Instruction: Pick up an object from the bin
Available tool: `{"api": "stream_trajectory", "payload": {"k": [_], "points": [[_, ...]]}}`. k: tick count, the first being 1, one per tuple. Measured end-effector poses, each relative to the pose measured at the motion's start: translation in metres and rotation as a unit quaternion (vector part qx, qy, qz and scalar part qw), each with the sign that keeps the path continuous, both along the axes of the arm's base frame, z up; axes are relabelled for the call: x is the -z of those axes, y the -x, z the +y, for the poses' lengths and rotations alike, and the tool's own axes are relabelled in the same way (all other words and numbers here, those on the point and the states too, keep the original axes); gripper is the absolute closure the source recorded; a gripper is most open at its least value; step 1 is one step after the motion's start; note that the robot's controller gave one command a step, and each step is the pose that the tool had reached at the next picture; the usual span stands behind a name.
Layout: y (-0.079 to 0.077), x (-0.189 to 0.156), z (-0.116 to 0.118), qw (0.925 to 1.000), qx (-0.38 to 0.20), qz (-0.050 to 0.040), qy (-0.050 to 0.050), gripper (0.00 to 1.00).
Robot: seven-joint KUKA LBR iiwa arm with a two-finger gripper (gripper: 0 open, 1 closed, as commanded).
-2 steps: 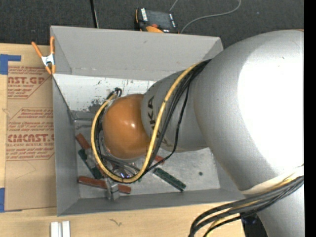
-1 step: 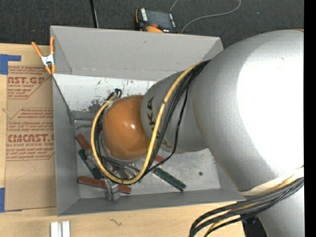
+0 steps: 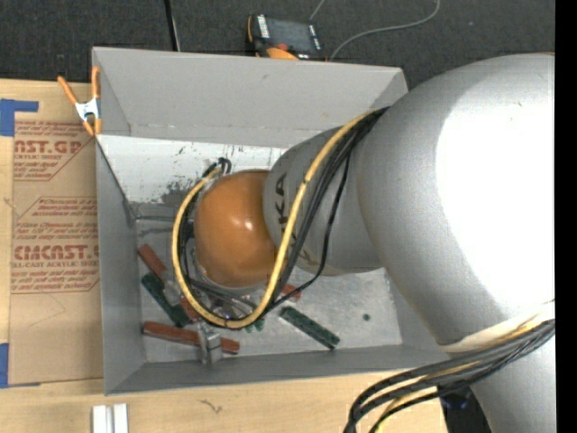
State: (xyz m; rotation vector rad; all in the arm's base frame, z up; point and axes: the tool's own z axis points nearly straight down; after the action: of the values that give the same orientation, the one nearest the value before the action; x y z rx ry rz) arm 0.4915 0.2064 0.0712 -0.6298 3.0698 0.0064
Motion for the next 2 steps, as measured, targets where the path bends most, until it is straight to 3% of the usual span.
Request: {"api": "stream_trajectory", "payload": {"k": [1, 2], "points": [[-0.0123, 0.0008, -0.0417, 0.9999, 0.012, 0.0020, 0.002, 0.00], [-0.0128, -0.0007, -0.0390, 0.9999, 0.011, 0.0002, 0.001, 1.00]]}}
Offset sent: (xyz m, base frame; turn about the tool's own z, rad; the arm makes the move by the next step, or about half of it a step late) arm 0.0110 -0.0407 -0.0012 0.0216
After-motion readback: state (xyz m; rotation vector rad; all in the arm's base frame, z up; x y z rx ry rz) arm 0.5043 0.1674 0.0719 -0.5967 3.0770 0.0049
